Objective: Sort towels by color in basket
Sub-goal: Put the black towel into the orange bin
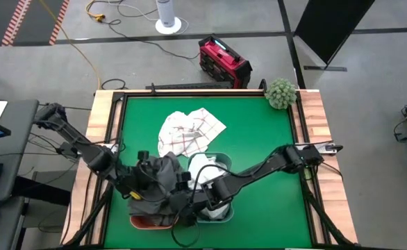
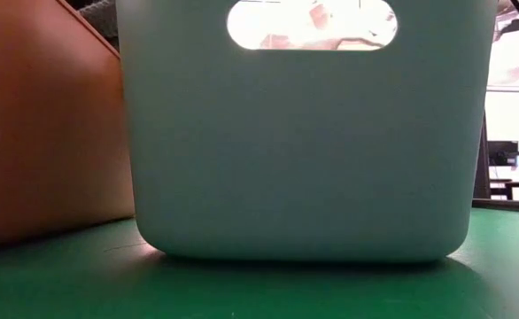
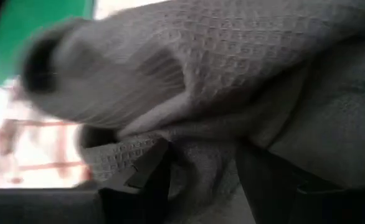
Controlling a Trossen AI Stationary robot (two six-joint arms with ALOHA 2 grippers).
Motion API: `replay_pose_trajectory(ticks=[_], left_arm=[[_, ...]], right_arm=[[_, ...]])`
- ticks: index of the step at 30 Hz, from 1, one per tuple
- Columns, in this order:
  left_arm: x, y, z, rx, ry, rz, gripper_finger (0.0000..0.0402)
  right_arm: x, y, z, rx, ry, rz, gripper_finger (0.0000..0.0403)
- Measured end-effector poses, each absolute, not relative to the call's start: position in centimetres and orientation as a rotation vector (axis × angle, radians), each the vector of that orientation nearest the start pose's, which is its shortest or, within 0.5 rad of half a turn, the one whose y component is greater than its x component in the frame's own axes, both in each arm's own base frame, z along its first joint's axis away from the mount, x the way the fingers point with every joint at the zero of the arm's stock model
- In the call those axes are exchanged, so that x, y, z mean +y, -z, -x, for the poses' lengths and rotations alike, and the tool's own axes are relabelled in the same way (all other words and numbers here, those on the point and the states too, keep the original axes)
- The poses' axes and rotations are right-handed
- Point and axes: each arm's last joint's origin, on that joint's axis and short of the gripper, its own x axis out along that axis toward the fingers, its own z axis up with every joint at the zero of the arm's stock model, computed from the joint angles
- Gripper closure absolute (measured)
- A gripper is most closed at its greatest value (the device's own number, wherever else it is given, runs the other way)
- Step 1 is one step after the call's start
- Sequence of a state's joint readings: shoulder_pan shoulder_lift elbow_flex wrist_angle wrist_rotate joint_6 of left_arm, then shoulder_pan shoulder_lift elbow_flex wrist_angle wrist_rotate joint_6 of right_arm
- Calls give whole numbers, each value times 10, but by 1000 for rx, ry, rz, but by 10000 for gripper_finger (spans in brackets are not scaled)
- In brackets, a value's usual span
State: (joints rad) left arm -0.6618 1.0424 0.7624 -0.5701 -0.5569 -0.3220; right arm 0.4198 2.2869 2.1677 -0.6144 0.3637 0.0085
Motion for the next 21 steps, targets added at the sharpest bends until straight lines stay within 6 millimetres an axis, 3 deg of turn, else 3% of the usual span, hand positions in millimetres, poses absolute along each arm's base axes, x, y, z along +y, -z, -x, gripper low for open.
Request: replay_pose_trajectory(ticks=[4,8,16,21], left_arm=[[-113,-238,-168,693,14,-124,232],[-114,-237,-167,706,37,-102,232],[-121,-281,-166,644,273,-42,232],[-120,-307,-164,567,298,-78,232]], right_arm=[[195,-280,-466,698,10,262,148],[191,-287,-457,722,127,282,148],[190,-288,-449,761,173,324,148],[187,-287,-450,775,178,333,148]])
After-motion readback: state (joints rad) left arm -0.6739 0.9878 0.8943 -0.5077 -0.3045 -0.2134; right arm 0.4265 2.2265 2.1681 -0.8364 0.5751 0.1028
